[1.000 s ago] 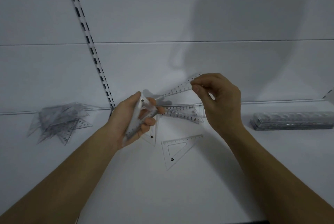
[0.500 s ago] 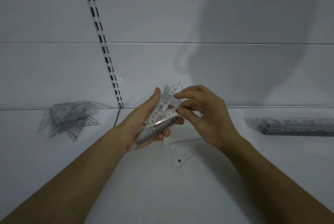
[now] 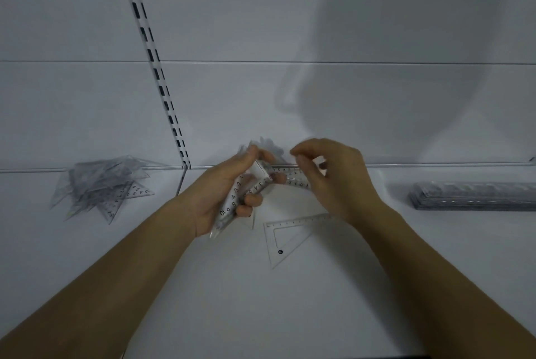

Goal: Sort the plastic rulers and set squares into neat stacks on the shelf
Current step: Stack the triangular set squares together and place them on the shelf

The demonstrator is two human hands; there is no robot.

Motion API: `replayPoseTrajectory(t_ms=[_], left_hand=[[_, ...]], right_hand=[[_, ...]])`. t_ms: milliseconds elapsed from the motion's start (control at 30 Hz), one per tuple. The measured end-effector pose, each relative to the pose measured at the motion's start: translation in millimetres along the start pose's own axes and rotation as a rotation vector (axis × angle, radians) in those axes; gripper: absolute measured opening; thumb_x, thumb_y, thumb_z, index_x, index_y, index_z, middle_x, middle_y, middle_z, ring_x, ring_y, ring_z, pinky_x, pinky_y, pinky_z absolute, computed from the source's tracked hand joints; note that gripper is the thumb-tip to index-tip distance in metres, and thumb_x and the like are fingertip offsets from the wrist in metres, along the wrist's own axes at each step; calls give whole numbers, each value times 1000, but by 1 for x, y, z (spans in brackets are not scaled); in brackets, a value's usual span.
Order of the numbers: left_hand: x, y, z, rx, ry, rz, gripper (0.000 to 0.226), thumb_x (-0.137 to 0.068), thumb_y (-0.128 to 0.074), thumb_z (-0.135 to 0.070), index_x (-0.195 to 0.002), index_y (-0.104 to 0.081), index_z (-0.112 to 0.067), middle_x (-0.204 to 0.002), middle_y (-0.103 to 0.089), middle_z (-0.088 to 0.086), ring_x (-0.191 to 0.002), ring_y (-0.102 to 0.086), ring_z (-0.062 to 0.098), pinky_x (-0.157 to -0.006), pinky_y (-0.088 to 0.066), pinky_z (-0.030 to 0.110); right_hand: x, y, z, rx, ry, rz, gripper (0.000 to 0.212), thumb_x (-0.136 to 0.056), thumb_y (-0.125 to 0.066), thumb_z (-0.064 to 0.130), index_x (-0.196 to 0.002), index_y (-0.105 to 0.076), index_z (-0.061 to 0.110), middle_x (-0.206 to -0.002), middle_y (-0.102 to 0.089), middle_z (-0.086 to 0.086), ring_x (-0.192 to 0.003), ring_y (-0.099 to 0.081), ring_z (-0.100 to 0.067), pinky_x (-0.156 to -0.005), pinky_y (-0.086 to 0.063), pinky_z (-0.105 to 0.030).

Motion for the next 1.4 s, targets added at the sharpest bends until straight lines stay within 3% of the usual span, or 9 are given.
replayPoseTrajectory(t_ms=[167,267,467,633,767,900,1100,1267,1400], left_hand=[[-3,3,-1,47,-9,-29,49,-92,-41,-65,-101,-61,-21,-112,-68,15,-47,-46,12,-35,-37,16],[-2,4,-2,77,-10,-44,52,-96,-36,-63,-97,-62,-18,-108,-69,15,-47,-48,14,-36,-38,17],[-1,7,-4,89,-18,-47,48,-97,-39,-60,-94,-62,-19,-110,-69,15,-49,-49,15,-36,-38,18],[2,6,-2,133,12,-58,48,-97,-42,-58,-87,-68,-20,-105,-71,14,-48,-49,14,-35,-37,17],[4,4,1,155,53,-51,42,-98,-44,-52,-94,-66,-17,-110,-69,17,-46,-49,14,-35,-39,17],[4,0,6,140,99,-35,43,-98,-44,-53,-102,-64,-15,-110,-69,15,-48,-50,15,-36,-42,18],[6,-1,6,7,116,-54,64,-92,-43,-68,-110,-74,-15,-102,-72,11,-53,-54,15,-44,-45,22],[6,-3,3,26,77,-23,34,-91,-57,-45,-110,-66,-17,-80,-61,7,-51,-52,13,-40,-44,20],[4,2,-6,52,-9,-36,25,-94,-56,-39,-112,-62,-22,-97,-67,10,-50,-47,11,-36,-37,17]], right_hand=[[6,-15,-57,362,-286,333,42,-89,-62,45,-128,-62,30,-127,-56,3,-120,-49,-28,-102,-43,-43],[11,-23,-57,383,-298,431,36,-86,-56,49,-120,-61,38,-118,-54,5,-113,-49,-28,-99,-46,-50],[3,-17,-58,294,-228,329,21,-91,-66,30,-112,-70,31,-100,-54,4,-96,-56,-24,-86,-47,-34],[-8,19,-39,154,-135,-26,18,-99,-59,17,-104,-76,21,-97,-71,4,-81,-63,-11,-76,-48,-23],[-6,42,-19,-215,-130,-210,21,-97,-62,8,-98,-72,27,-83,-72,12,-68,-69,-9,-67,-54,-17],[-2,38,0,-411,-52,-209,14,-90,-71,5,-98,-76,16,-85,-76,7,-73,-72,-15,-66,-56,-22],[6,8,35,-233,255,-85,13,-82,-81,13,-95,-82,14,-100,-74,3,-93,-69,-5,-84,-55,-21],[13,-16,47,-113,360,47,12,-88,-74,23,-97,-82,18,-105,-72,6,-100,-65,-12,-89,-51,-25],[3,-4,17,-45,128,-22,17,-94,-66,26,-109,-75,24,-106,-69,9,-100,-60,-9,-86,-49,-26]])
Point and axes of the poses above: each hand's wrist, its own x-axis away from the middle knuckle, its own y-axis out of the back of the hand, z = x × y, the point moved 10 cm from there along -x, towards the middle knuckle
